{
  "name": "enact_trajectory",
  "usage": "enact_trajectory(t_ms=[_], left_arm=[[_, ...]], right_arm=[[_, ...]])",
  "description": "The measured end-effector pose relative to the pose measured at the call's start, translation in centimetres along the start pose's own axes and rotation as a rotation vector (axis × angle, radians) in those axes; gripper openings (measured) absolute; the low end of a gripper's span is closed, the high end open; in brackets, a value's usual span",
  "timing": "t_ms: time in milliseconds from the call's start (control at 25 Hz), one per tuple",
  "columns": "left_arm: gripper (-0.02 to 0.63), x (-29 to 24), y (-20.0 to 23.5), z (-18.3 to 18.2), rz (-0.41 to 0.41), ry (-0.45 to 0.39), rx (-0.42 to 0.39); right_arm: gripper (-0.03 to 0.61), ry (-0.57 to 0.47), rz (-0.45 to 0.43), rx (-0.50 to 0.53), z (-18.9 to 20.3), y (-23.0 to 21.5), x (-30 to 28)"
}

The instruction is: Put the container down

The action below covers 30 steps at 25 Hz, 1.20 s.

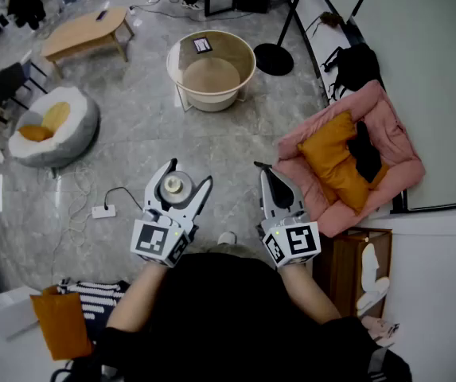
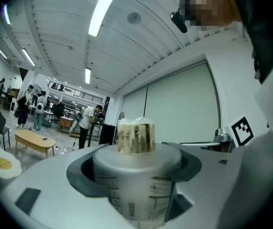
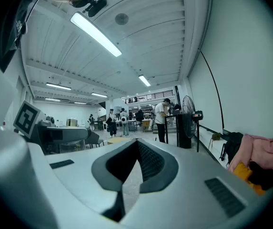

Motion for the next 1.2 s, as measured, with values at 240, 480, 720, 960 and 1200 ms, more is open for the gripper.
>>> enact_trajectory(t_ms=[240,480,720,960,1200], left_arm=[[0.353,-0.2,-1.7,0.4,-0.017,-0.008,-0.004],[0.353,-1.9,-0.3,1.0,-0.015,0.007,-0.004],[0.353,-7.6,4.5,1.7,-0.006,0.017,0.000],[0.353,-14.9,11.3,0.8,0.009,0.045,0.013],[0.353,-21.5,18.8,-0.6,0.044,0.050,0.004]], right_arm=[[0.021,0.007,-0.004,-0.020,0.5,-1.7,1.3],[0.020,0.017,0.013,-0.050,1.1,-3.5,-0.2],[0.021,0.047,0.044,-0.034,1.5,-6.1,-5.6],[0.020,0.067,0.050,-0.028,0.9,-8.6,-14.4],[0.021,0.086,0.085,-0.017,-0.4,-11.3,-25.1]])
Point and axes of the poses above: the fingertips, and each gripper's own axes: x backward along the fingers, y to its left, z out of its underside, the point moved 8 cm from there along x, backward along the fingers, and after that the axes turned 2 degrees about -y, right-handed, at the moved point
